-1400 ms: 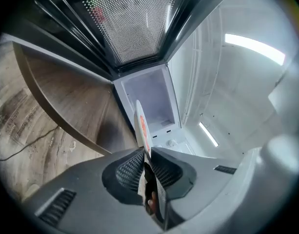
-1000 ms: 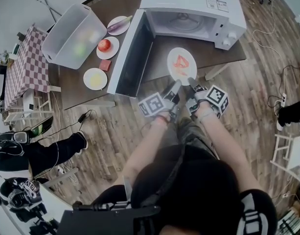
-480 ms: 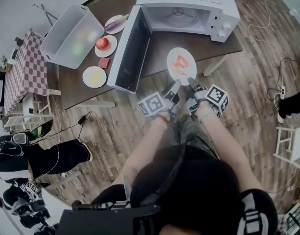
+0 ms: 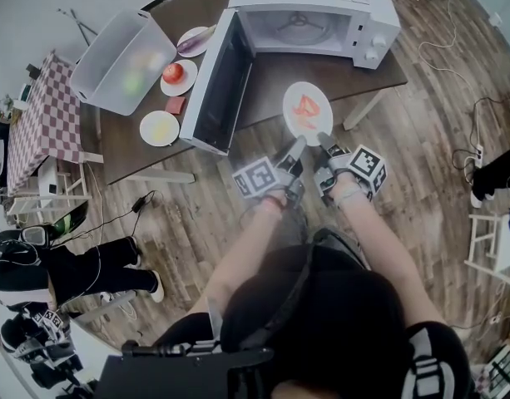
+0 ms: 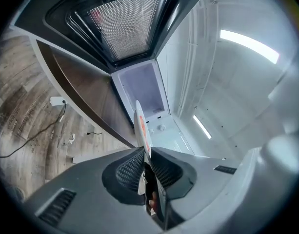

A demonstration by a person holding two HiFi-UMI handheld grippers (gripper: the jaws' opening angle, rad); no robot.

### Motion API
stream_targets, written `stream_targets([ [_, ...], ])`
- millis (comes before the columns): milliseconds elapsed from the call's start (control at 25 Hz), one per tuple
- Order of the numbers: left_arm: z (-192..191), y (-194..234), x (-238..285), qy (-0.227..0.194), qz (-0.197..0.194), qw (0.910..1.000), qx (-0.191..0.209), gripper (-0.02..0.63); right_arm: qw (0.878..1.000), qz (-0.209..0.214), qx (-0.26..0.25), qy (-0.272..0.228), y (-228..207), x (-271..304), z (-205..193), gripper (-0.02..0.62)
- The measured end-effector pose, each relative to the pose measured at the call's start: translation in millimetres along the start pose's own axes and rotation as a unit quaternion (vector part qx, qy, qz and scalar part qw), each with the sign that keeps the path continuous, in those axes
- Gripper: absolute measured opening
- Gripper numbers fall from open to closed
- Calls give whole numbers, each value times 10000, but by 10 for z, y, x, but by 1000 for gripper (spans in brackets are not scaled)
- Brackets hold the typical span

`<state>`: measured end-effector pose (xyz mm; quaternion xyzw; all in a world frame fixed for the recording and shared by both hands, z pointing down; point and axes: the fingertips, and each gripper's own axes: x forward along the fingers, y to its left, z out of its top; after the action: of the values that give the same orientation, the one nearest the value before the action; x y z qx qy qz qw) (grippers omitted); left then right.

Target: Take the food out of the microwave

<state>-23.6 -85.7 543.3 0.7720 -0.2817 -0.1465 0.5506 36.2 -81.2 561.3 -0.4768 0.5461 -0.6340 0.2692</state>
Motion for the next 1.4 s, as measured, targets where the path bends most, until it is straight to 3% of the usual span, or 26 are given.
stream_targets([
  [1400,-875,-304,-518,-371,123,9992,-58,44,9993,-24,-24,381,-278,-927,-313,17],
])
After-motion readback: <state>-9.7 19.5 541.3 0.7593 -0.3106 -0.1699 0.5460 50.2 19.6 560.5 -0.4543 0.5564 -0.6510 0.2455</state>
